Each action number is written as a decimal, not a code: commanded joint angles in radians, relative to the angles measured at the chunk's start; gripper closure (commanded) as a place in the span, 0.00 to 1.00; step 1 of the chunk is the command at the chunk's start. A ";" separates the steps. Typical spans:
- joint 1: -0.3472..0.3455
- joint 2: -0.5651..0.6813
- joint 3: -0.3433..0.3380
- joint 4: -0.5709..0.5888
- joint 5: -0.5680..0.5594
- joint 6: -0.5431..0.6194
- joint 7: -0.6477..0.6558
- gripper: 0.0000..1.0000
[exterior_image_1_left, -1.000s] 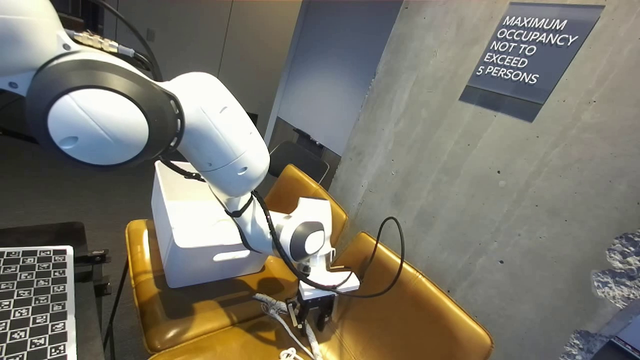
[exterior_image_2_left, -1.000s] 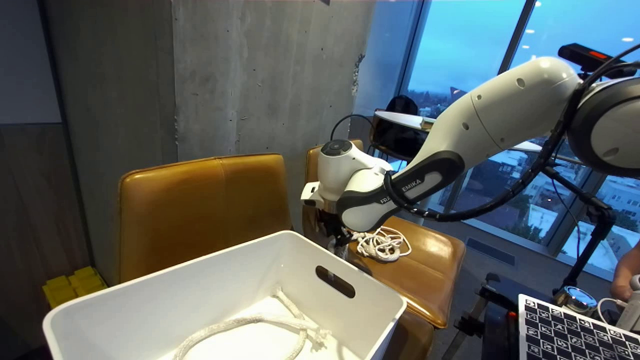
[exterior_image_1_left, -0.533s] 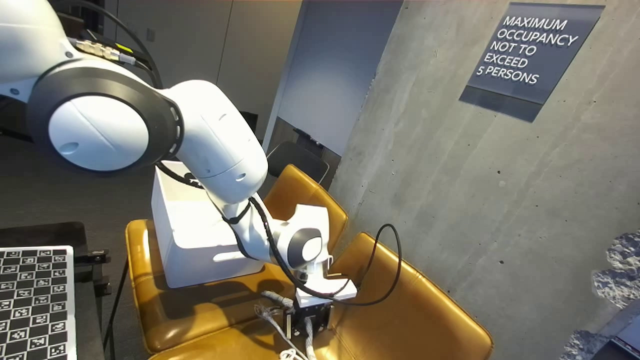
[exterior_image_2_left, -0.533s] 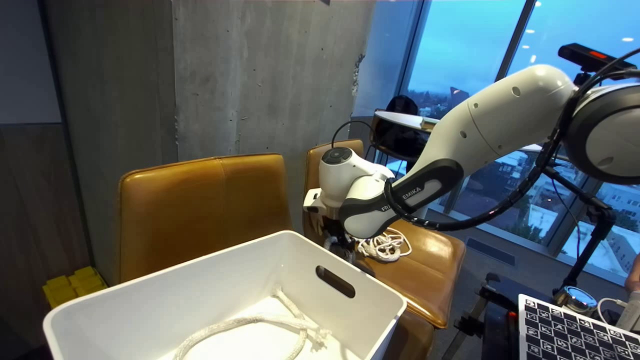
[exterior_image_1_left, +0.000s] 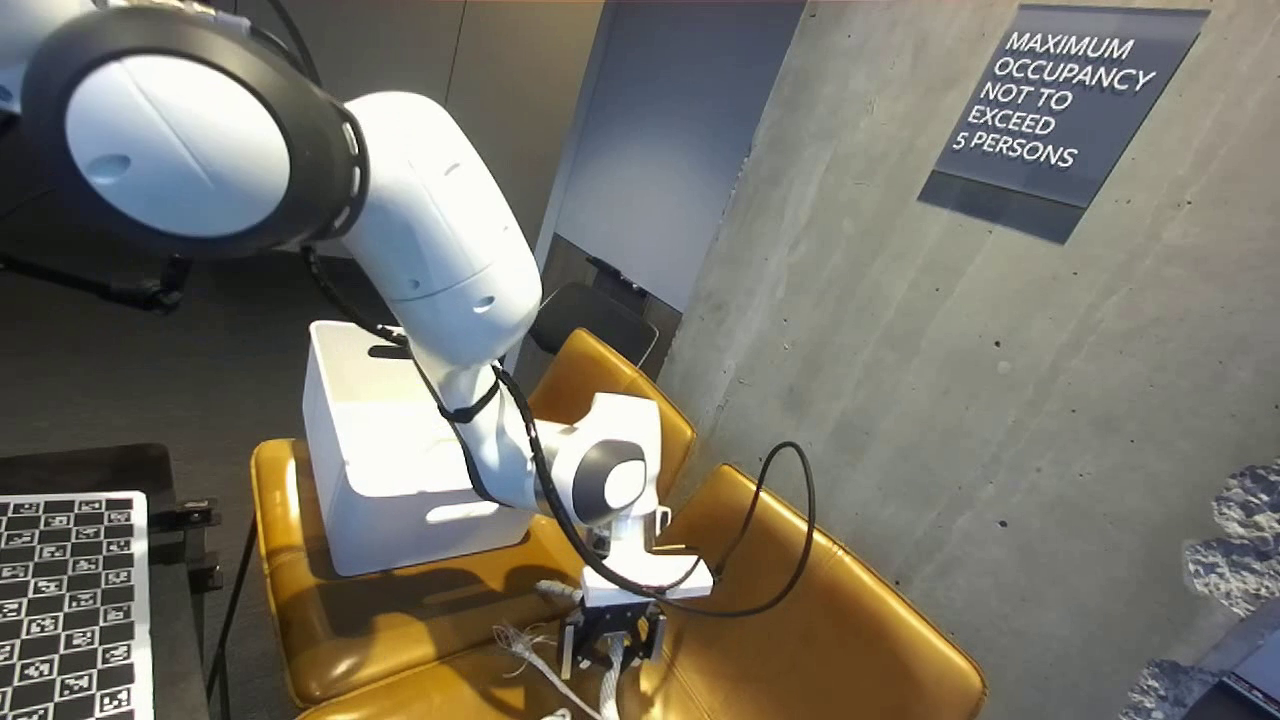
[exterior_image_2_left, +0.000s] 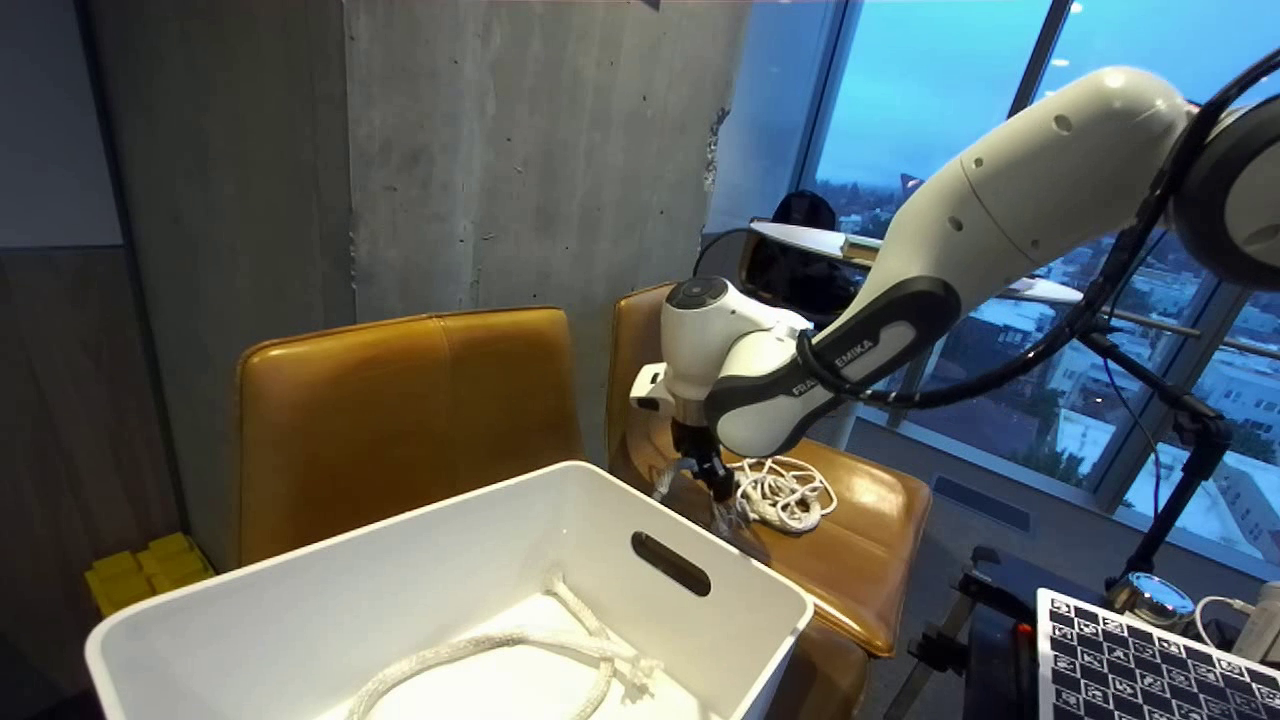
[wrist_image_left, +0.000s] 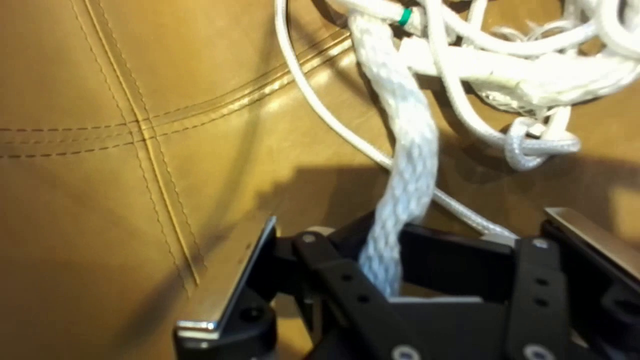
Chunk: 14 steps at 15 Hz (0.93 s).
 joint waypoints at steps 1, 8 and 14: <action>0.023 -0.223 0.003 -0.232 -0.006 0.013 0.076 1.00; 0.061 -0.573 0.004 -0.474 -0.037 0.004 0.261 1.00; 0.088 -0.873 0.040 -0.603 -0.072 -0.010 0.417 1.00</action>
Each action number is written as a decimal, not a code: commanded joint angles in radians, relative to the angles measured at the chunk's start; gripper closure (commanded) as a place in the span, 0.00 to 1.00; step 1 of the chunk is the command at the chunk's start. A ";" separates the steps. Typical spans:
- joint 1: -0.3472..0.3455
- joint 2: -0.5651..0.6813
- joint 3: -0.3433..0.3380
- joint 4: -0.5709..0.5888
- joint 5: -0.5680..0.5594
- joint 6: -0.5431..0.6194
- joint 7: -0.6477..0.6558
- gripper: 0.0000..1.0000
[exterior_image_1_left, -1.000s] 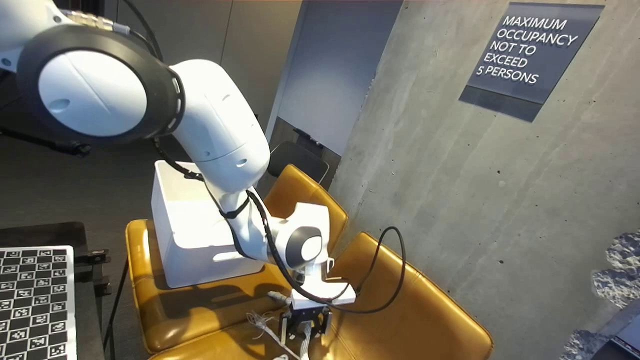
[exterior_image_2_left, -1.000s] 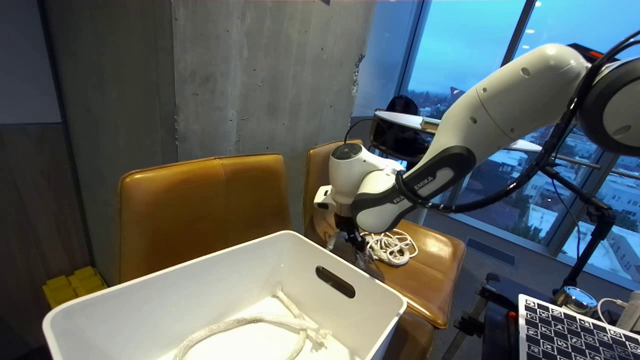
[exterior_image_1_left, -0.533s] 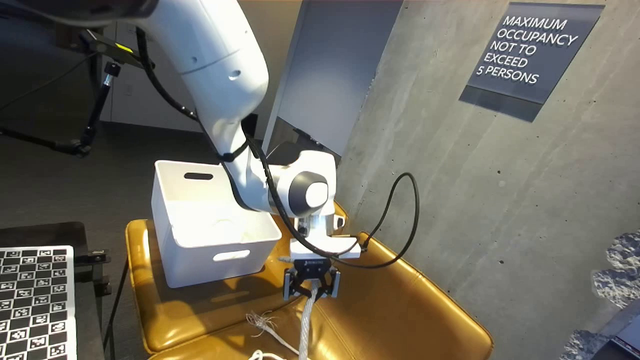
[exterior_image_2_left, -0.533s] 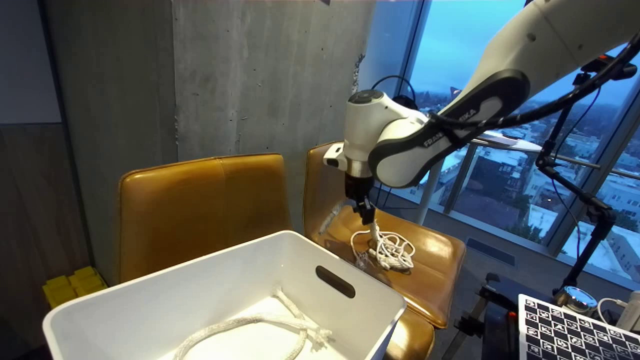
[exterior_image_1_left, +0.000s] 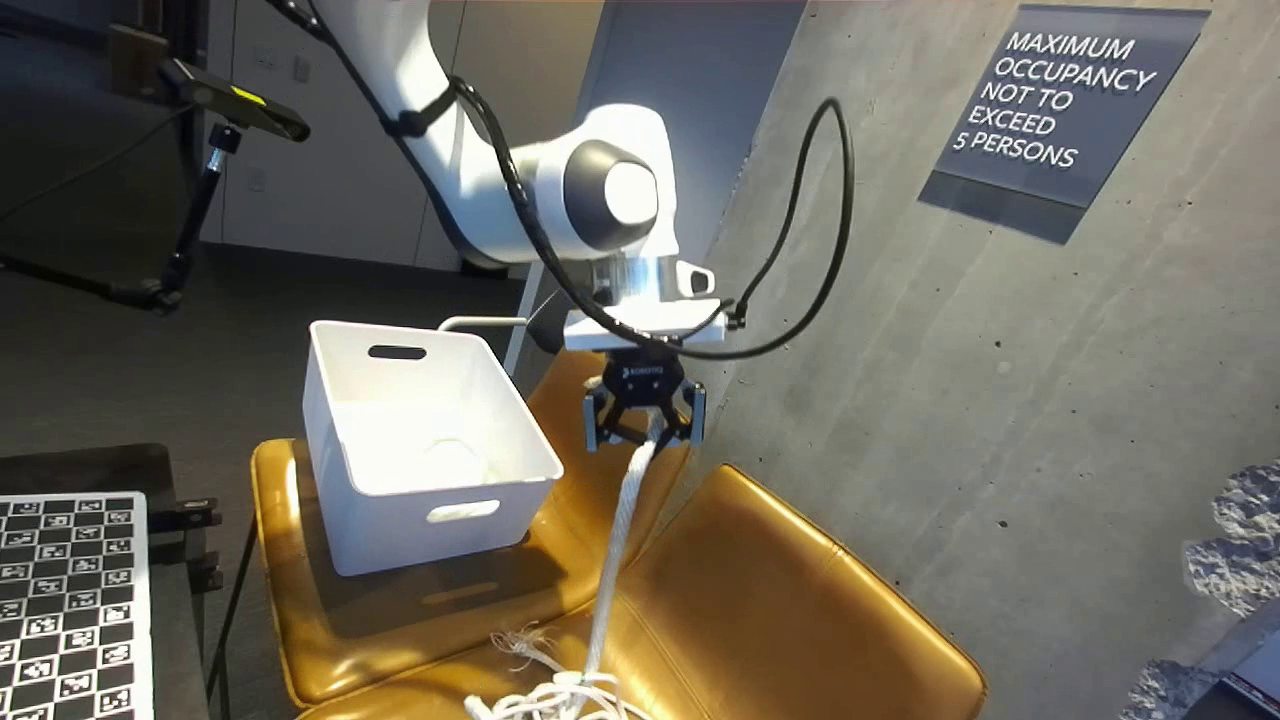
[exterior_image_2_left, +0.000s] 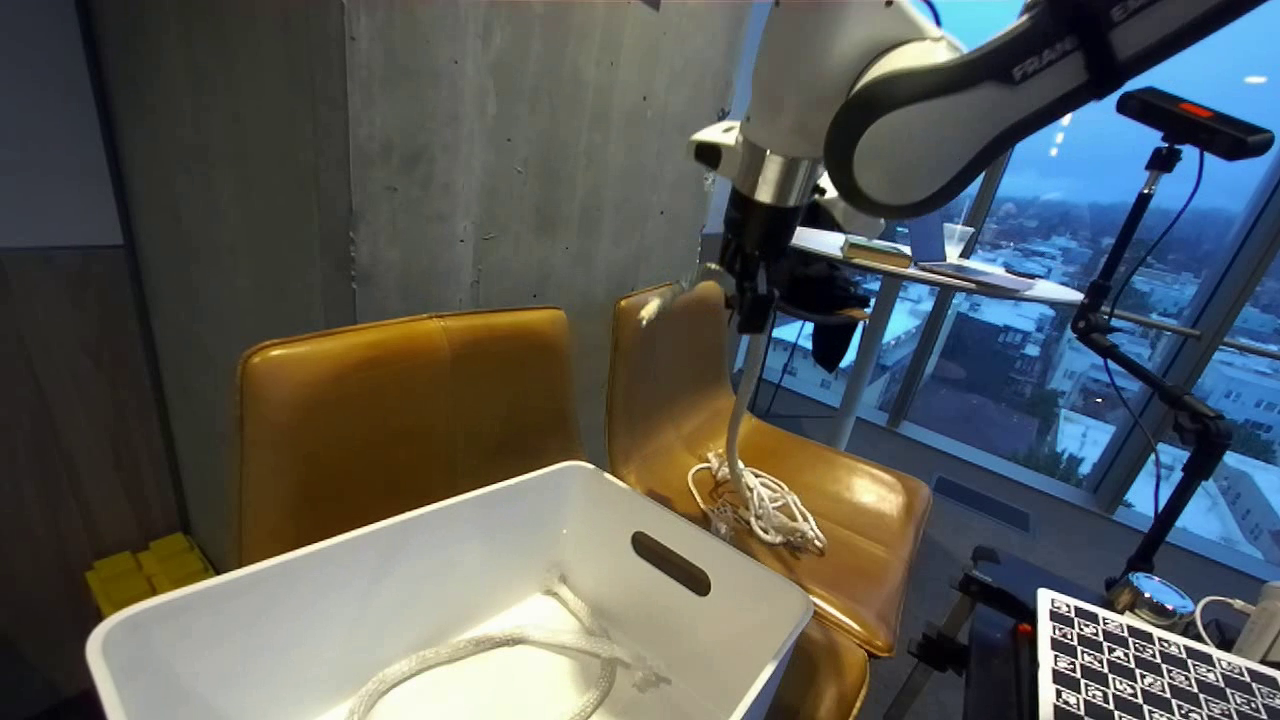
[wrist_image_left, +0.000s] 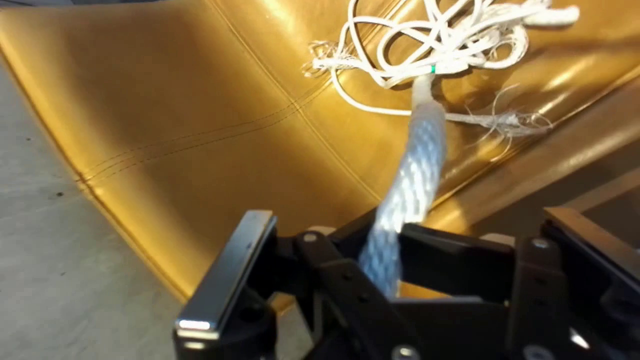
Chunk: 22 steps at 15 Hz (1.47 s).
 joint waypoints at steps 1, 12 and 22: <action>0.015 -0.215 0.032 -0.118 -0.038 -0.020 0.101 1.00; 0.115 -0.584 0.268 -0.032 0.018 -0.386 0.278 1.00; 0.137 -0.668 0.304 -0.175 0.139 -0.490 0.333 1.00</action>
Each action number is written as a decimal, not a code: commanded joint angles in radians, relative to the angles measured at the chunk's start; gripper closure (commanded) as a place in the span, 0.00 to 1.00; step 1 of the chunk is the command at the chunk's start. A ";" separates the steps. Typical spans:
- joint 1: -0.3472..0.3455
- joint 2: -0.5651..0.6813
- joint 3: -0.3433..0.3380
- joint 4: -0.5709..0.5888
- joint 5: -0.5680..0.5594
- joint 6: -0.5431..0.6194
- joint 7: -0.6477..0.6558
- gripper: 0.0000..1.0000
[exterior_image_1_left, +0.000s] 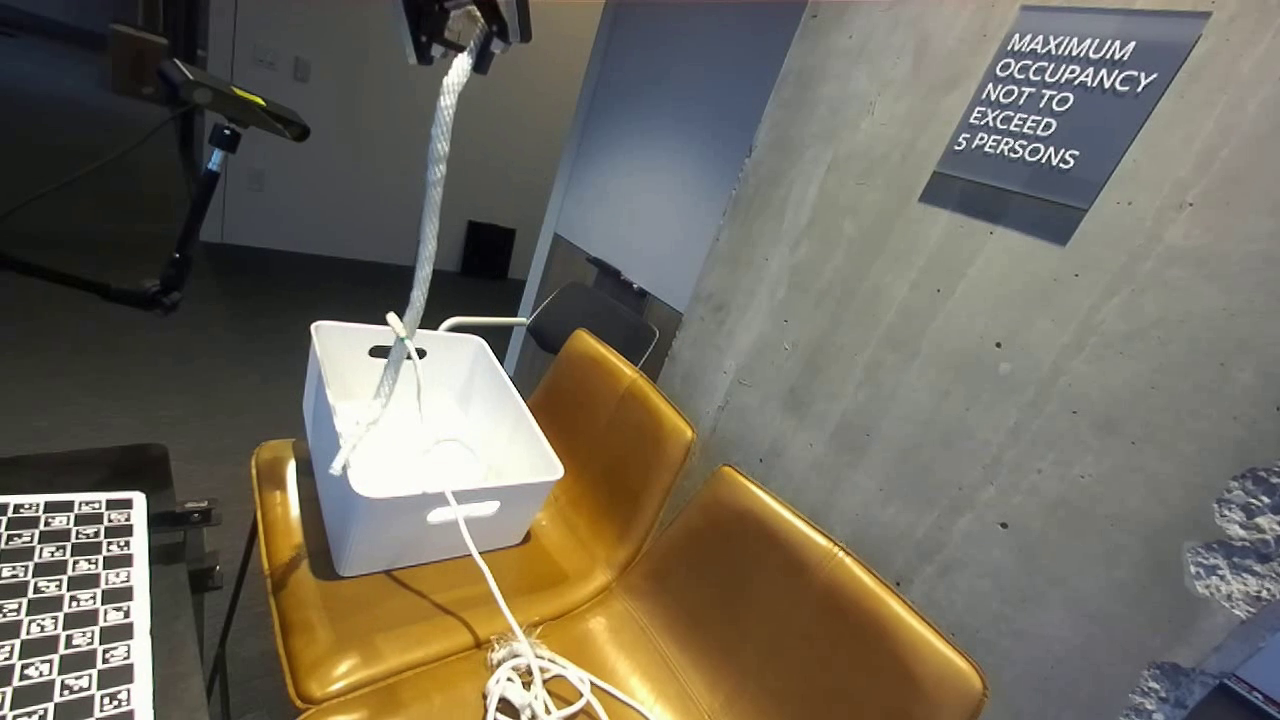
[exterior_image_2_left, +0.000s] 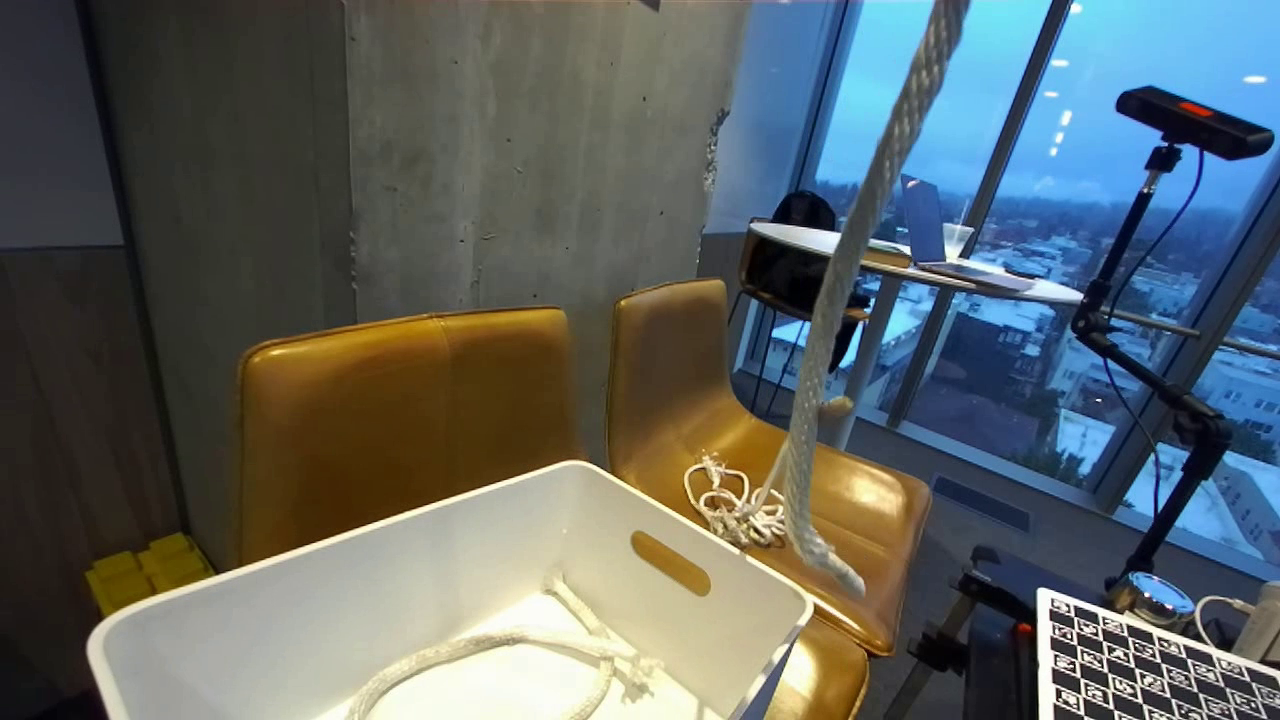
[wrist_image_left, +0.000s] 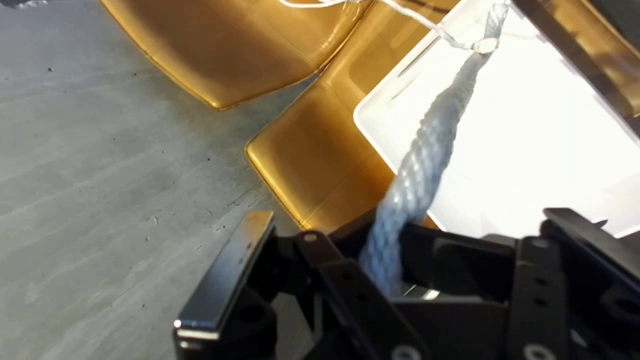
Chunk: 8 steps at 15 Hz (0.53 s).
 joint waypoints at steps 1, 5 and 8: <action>-0.031 -0.051 -0.059 -0.154 0.056 0.048 -0.019 1.00; -0.075 -0.040 -0.124 -0.294 0.077 0.119 -0.023 1.00; -0.105 -0.024 -0.157 -0.351 0.078 0.165 -0.028 1.00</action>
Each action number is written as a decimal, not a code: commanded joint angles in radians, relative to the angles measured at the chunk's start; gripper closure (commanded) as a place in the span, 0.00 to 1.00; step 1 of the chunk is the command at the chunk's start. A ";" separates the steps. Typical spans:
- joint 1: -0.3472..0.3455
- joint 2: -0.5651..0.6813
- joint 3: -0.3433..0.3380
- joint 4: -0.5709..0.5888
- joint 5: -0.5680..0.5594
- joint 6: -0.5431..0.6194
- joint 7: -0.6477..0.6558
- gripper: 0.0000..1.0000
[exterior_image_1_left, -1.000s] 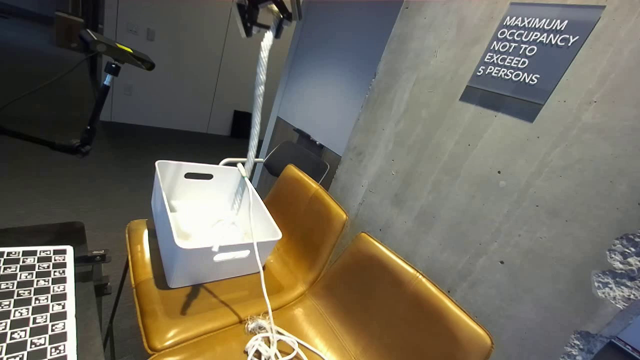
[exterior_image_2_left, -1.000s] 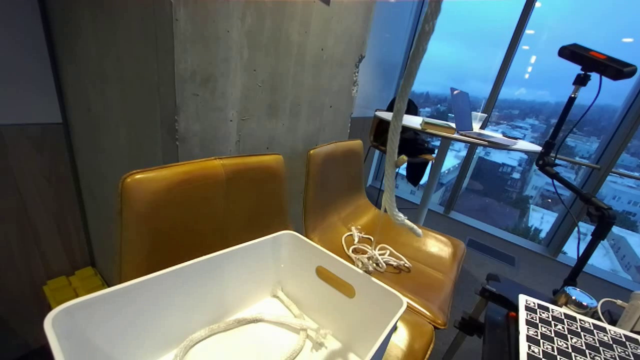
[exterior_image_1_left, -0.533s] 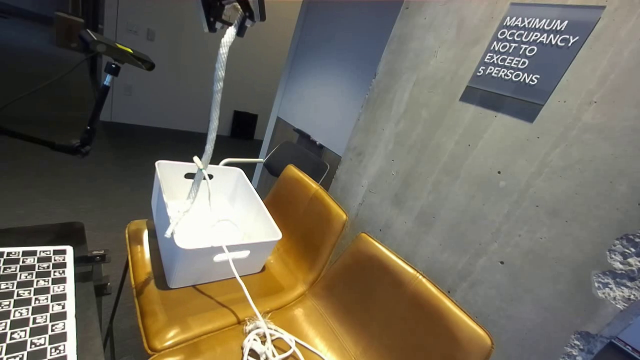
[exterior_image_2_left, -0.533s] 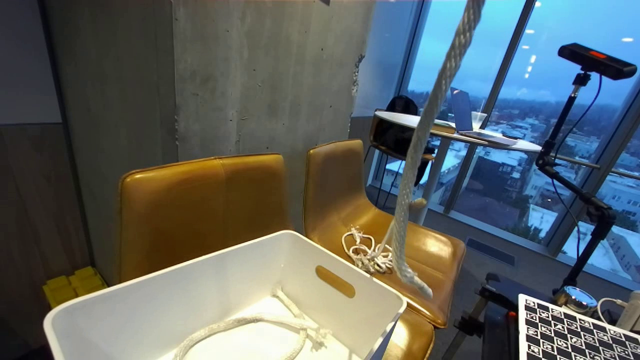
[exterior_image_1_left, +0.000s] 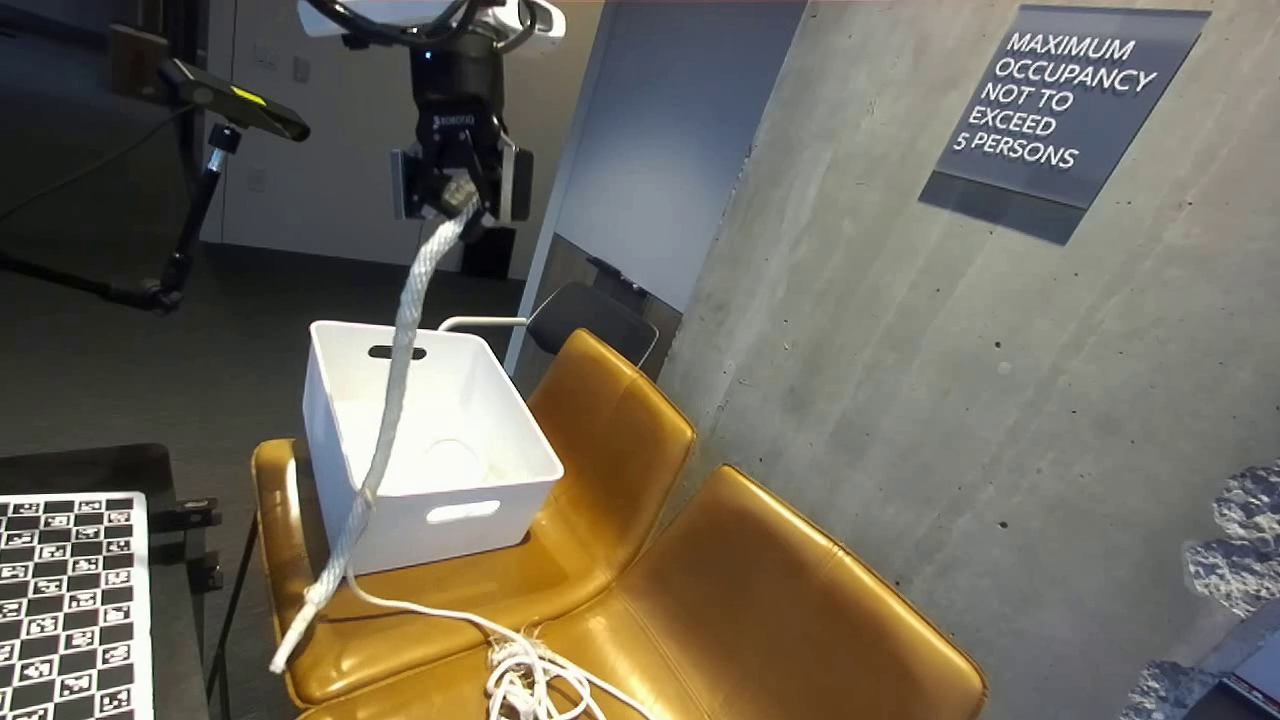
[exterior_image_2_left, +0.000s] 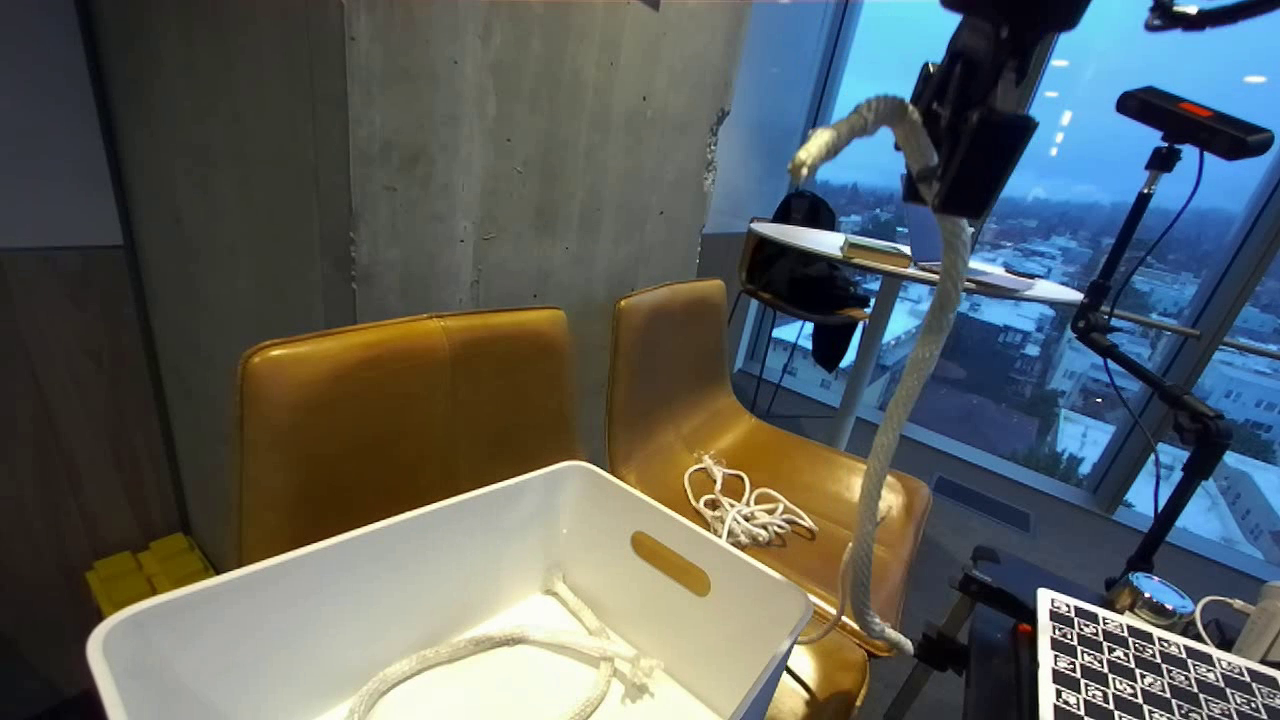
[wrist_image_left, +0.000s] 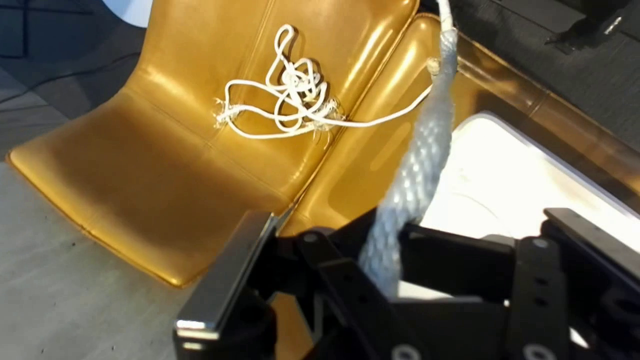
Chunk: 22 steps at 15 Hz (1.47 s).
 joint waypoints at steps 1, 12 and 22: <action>-0.027 -0.016 -0.032 -0.065 0.026 0.052 -0.021 1.00; -0.058 0.001 -0.069 0.041 0.078 0.013 -0.050 1.00; 0.010 0.217 0.057 0.529 0.024 -0.111 0.011 1.00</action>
